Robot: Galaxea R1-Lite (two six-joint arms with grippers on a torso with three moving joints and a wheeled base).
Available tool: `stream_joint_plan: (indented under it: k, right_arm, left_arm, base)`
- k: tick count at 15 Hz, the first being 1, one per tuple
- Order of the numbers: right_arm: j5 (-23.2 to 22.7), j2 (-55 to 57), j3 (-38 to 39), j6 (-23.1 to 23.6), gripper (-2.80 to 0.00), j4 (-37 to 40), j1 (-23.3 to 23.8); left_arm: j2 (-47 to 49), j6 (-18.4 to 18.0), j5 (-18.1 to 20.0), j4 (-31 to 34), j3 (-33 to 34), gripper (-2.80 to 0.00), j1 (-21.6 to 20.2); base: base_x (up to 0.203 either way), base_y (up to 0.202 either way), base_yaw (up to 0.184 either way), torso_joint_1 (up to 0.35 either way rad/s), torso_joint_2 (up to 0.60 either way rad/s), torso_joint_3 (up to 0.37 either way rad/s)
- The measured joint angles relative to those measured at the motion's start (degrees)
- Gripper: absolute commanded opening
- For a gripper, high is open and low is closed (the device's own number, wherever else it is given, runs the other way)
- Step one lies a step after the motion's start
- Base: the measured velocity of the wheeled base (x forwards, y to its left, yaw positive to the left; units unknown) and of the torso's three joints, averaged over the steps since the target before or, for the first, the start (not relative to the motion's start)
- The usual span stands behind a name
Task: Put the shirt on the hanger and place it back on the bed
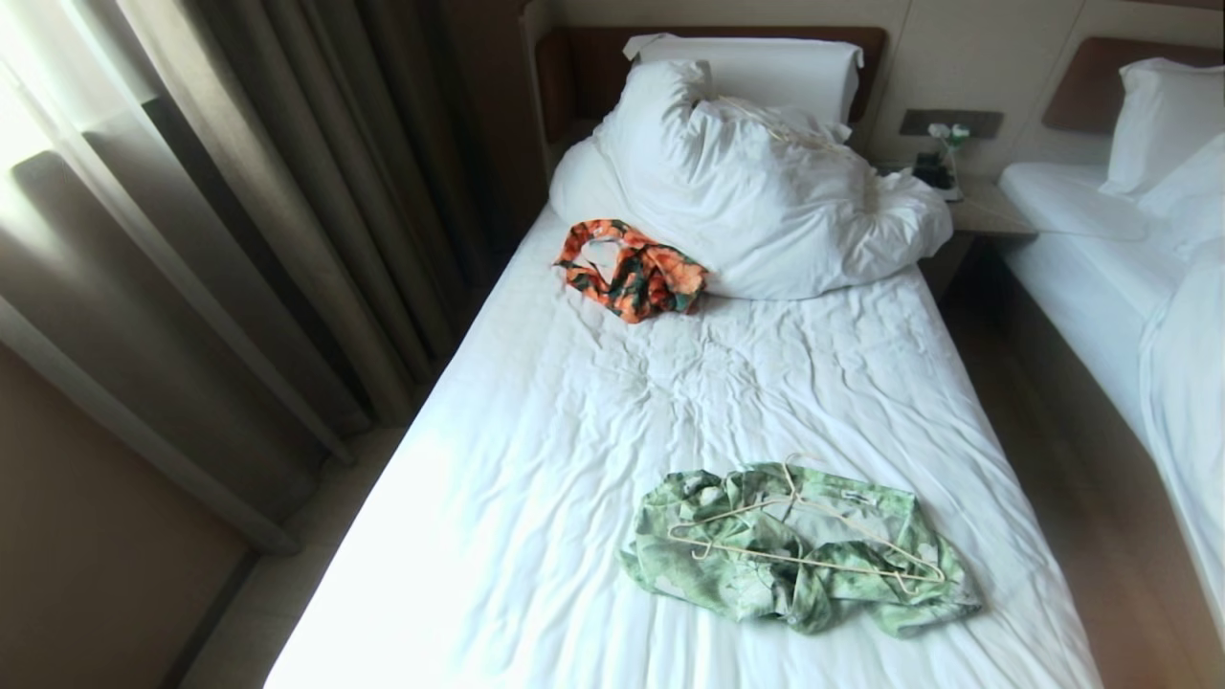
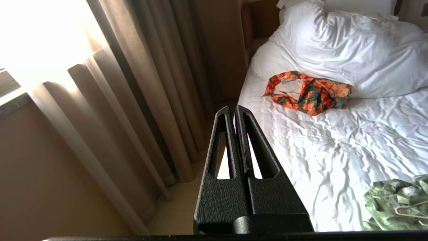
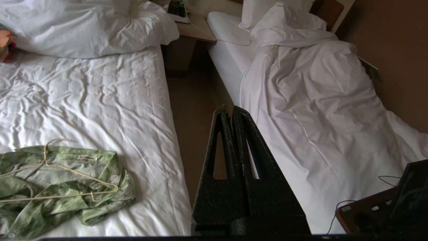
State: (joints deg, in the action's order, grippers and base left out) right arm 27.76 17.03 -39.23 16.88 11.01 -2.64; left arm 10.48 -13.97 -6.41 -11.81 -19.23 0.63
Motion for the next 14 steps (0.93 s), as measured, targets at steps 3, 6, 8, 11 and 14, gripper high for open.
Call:
stream_joint_plan:
  k: [3, 6, 8, 11, 14]
  right_arm:
    - [-3.3, -4.2, 3.1, -0.9, -2.8, -0.2, 2.0]
    - [-6.9, -7.3, 7.9, -3.9, -2.8, -0.5, 2.3]
    - [-12.2, -9.3, 10.5, -7.1, -2.8, -1.1, 2.4]
    - [-19.8, -11.9, 15.5, -10.6, -2.8, -4.2, 2.5]
    - [-23.3, -13.7, 21.6, -10.9, -2.8, -9.0, 2.5]
  left_arm:
    - [-1.2, 0.0, 0.0, 0.0, 2.1, -2.8, -0.2]
    - [-2.4, 0.0, 0.0, -0.2, 4.9, -2.8, -0.2]
    - [-3.9, 0.0, 0.0, 0.0, 6.5, -2.8, -0.3]
    - [-6.4, 0.0, 0.7, 0.0, 10.3, -2.8, -0.3]
    - [-8.2, 0.0, 4.5, 0.3, 13.8, -2.8, -0.3]
  base:
    - [0.0, 0.0, 0.0, 0.0, 0.0, 0.0]
    - [0.0, 0.0, 0.0, 0.0, 0.0, 0.0]
    - [0.0, 0.0, 0.0, 0.0, 0.0, 0.0]
    - [0.0, 0.0, 0.0, 0.0, 0.0, 0.0]
    - [0.0, 0.0, 0.0, 0.0, 0.0, 0.0]
